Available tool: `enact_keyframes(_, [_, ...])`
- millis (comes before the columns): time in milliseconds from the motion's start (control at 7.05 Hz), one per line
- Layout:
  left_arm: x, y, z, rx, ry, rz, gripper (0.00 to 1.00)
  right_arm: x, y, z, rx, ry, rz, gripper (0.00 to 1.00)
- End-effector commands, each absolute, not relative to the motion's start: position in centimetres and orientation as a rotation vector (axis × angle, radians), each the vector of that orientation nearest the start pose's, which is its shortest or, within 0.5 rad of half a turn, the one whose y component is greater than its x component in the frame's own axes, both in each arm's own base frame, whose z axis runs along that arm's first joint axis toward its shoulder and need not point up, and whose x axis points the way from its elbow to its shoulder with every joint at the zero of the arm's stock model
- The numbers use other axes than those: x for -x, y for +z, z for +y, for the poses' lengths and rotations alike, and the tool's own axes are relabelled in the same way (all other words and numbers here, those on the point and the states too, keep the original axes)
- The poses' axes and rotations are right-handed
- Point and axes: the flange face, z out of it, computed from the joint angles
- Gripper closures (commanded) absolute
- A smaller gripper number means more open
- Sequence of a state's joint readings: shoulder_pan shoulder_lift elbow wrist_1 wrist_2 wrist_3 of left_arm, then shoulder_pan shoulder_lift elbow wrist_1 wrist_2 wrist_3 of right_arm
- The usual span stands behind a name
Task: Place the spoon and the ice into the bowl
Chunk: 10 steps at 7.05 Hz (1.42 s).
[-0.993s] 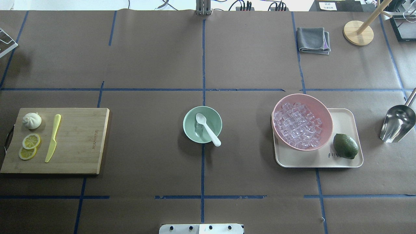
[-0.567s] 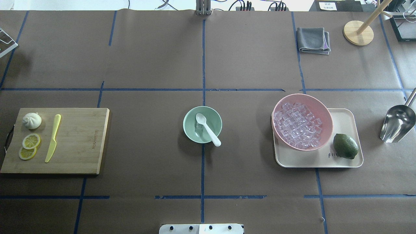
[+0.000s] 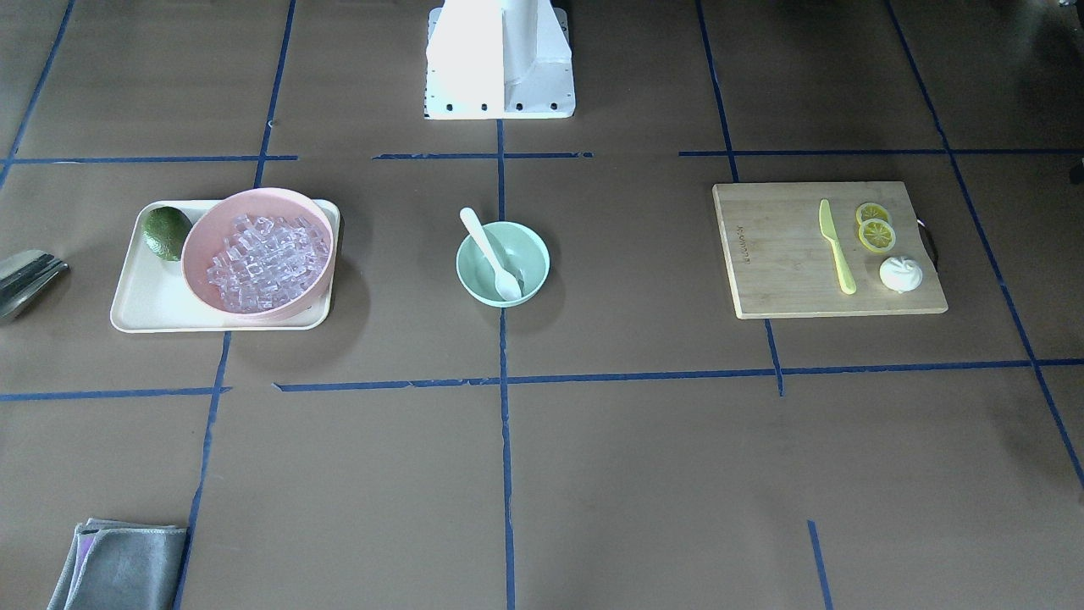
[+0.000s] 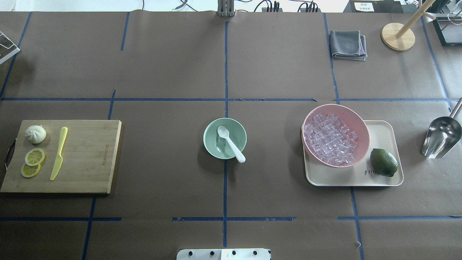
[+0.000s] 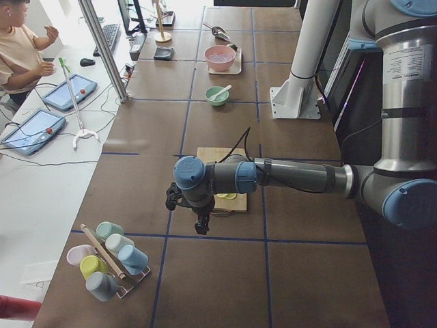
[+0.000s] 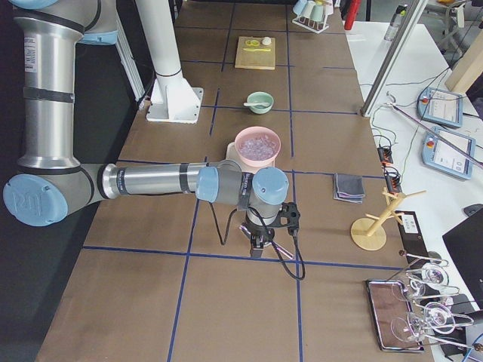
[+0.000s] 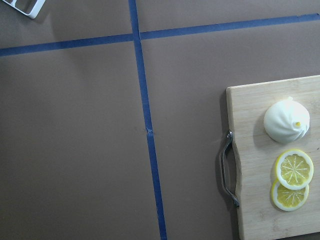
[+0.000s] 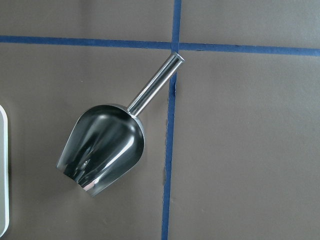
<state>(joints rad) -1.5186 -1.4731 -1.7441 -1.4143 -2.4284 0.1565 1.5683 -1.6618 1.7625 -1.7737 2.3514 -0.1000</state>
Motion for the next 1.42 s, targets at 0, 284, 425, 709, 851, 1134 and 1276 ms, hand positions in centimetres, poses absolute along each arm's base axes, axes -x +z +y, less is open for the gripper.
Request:
enact_keyframes(0, [3.5, 63.0, -44.5, 0.034, 0.159, 0.861, 0.00, -6.3, 62.3, -44.7, 0.055, -0.011, -0.782, 0.00])
enact_keyframes(284, [3.5, 62.8, -44.7, 0.030, 0.161, 0.862, 0.00, -6.2, 62.3, -44.6, 0.063, 0.022, -0.791, 0.00])
enact_keyframes(425, [3.5, 62.8, -44.7, 0.029, 0.161, 0.862, 0.00, -6.2, 62.2, -44.6, 0.058, 0.019, -0.791, 0.00])
enact_keyframes(709, [3.5, 62.8, -44.7, 0.029, 0.164, 0.862, 0.00, -6.2, 61.8, -44.8, 0.042, -0.002, -0.793, 0.00])
enact_keyframes(851, [3.5, 63.0, -44.5, 0.032, 0.164, 0.863, 0.00, -6.2, 61.3, -44.6, 0.034, -0.006, -0.795, 0.00])
enact_keyframes(1134, [3.5, 62.6, -44.5, 0.029, 0.165, 0.864, 0.00, -6.2, 61.1, -44.6, 0.032, -0.004, -0.795, 0.00])
enact_keyframes(1276, [3.5, 62.7, -44.4, 0.032, 0.164, 0.863, 0.00, -6.1, 61.1, -44.6, 0.033, -0.001, -0.796, 0.00])
